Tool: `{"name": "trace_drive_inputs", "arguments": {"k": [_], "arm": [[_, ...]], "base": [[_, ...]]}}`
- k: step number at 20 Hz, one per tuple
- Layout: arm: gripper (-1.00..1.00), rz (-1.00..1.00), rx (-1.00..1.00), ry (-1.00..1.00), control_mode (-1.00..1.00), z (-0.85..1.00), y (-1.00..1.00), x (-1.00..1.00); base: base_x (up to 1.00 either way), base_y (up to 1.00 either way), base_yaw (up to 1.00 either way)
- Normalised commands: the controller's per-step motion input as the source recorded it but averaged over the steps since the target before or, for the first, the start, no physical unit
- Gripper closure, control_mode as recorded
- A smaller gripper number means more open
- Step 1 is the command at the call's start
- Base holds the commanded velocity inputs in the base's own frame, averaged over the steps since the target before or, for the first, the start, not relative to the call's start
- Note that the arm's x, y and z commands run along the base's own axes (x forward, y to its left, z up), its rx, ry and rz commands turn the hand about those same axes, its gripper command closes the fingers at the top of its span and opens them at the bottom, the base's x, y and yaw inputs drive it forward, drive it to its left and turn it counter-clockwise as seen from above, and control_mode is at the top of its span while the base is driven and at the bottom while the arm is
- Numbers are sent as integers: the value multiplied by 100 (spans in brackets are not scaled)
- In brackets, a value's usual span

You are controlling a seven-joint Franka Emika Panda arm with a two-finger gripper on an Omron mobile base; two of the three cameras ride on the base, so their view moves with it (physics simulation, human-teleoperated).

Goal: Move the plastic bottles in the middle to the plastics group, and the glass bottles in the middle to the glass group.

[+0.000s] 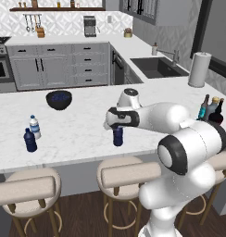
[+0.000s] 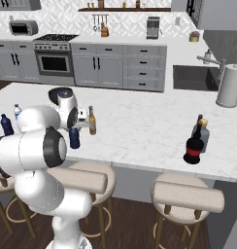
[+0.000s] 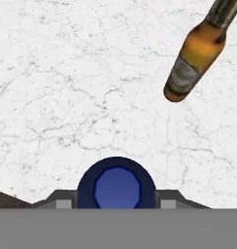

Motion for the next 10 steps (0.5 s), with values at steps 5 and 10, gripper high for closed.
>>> {"name": "trace_drive_inputs", "arguments": {"k": [5,10], "arm": [[100,10,0,0,-100,25,91,0],[100,12,0,0,-100,41,55,-1]], "base": [[0,0,0],[0,0,0]]}}
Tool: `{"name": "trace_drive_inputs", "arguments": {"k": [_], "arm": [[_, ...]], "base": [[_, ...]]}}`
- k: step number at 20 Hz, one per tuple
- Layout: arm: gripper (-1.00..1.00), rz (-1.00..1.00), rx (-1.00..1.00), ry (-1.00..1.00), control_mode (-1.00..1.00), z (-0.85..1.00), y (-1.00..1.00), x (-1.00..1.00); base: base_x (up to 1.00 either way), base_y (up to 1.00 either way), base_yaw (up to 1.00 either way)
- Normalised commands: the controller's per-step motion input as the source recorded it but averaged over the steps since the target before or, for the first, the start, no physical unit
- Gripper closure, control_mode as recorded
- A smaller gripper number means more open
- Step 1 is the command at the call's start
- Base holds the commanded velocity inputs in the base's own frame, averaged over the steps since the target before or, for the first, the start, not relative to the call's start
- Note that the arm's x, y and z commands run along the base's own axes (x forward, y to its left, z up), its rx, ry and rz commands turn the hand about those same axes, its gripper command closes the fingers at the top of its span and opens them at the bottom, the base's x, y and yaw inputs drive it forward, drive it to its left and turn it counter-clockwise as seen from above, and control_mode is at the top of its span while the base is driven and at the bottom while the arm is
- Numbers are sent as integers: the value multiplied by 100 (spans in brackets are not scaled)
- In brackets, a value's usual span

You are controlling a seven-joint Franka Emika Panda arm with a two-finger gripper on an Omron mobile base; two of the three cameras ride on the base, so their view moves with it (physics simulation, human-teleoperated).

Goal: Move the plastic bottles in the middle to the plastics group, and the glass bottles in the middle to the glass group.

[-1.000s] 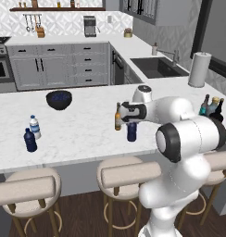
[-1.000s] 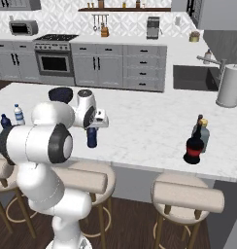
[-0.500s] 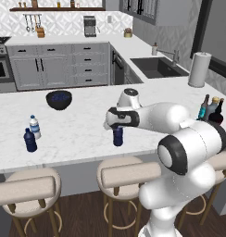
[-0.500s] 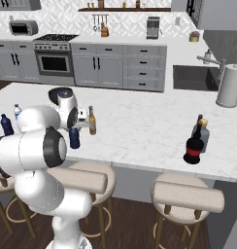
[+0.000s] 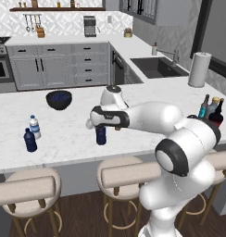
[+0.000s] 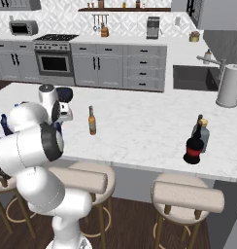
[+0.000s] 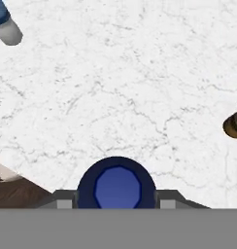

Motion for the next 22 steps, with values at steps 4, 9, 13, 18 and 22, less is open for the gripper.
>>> {"name": "trace_drive_inputs", "arguments": {"k": [4,9,13,18,22], "arm": [[100,11,1,0,-100,51,46,0],[100,15,1,2,-100,21,39,0],[100,15,0,6,-100,0,49,0],[100,15,0,0,-100,0,46,0],[100,14,0,0,-100,0,37,0]], "base": [[0,0,0],[0,0,0],[0,0,0],[0,0,0],[0,0,0]]}}
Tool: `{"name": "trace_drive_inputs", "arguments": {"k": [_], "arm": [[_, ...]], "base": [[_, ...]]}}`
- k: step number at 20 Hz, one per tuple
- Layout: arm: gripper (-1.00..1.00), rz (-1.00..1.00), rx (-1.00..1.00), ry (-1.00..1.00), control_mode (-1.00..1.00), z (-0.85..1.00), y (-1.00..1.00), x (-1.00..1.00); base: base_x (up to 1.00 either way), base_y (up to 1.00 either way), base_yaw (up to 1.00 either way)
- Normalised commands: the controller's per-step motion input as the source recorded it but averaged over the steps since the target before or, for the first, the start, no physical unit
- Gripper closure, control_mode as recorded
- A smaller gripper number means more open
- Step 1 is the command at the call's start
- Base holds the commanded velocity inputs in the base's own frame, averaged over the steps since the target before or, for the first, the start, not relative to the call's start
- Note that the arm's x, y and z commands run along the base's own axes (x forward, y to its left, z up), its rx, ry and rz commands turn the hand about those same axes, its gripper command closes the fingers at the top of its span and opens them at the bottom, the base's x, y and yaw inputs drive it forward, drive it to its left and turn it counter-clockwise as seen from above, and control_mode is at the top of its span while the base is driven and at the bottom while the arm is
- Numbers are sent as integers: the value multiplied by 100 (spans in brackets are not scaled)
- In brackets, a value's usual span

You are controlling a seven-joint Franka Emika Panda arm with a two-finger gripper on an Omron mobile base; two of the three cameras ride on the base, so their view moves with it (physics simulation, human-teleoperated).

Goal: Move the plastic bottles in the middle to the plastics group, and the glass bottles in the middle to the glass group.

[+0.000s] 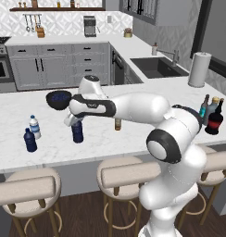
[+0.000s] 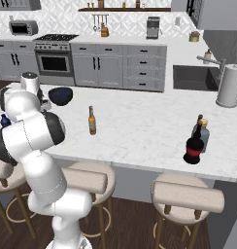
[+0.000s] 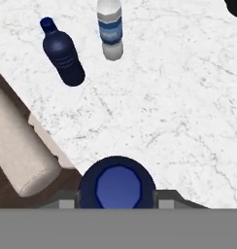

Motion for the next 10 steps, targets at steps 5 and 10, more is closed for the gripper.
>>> {"name": "trace_drive_inputs", "arguments": {"k": [5,10], "arm": [[100,13,0,0,-100,0,32,0],[100,10,6,0,-100,0,24,6]], "base": [[0,0,0],[0,0,0]]}}
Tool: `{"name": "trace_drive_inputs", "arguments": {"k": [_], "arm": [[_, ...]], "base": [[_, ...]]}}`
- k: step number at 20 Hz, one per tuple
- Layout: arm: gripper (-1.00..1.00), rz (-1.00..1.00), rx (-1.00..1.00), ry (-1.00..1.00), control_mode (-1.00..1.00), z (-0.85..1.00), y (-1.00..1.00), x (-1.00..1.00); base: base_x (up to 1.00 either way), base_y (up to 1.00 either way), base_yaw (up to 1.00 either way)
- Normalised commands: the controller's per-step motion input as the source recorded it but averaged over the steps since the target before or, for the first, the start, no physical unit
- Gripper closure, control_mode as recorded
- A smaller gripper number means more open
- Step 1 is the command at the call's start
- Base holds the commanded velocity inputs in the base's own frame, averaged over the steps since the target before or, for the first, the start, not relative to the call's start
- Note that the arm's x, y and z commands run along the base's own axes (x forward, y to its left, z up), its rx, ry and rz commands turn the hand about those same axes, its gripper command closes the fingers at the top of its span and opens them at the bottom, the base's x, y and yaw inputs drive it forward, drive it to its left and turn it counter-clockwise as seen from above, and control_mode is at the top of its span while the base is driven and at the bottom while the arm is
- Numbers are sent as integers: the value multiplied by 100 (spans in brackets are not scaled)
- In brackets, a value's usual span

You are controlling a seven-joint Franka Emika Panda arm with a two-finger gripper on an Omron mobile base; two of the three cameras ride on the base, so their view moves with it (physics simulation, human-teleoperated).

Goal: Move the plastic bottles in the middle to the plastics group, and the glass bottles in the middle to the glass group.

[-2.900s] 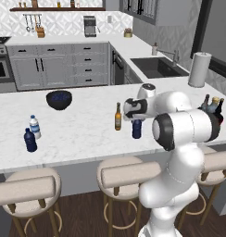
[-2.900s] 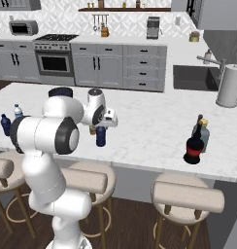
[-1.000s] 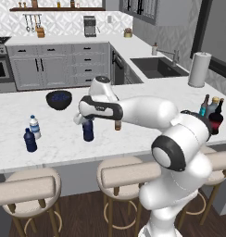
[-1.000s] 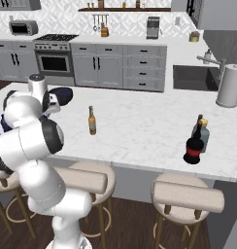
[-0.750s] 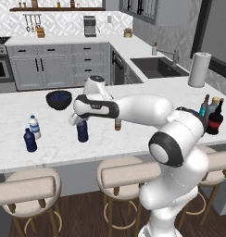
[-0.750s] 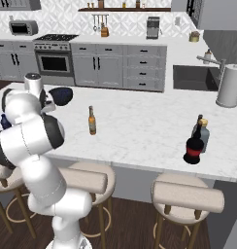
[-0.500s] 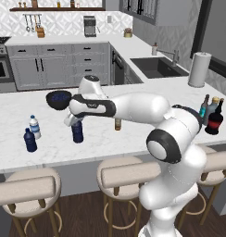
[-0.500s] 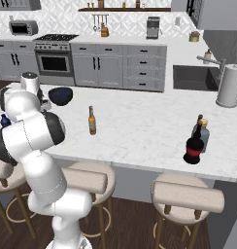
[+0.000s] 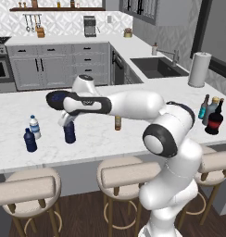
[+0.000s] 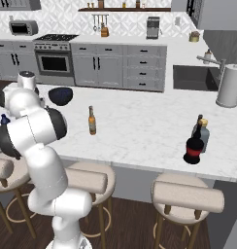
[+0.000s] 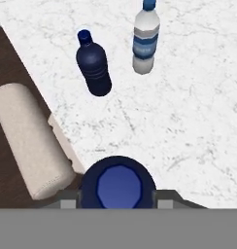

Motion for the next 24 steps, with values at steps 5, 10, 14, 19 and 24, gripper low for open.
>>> {"name": "trace_drive_inputs", "arguments": {"k": [5,10,14,19,24], "arm": [[100,8,16,0,-100,0,4,29],[100,2,5,0,-100,0,4,5],[100,0,0,0,-100,-9,21,4],[100,0,0,0,-100,-47,28,30],[100,0,0,-1,-100,-37,33,31]], "base": [[0,0,0],[0,0,0],[0,0,0],[0,0,0],[0,0,0]]}}
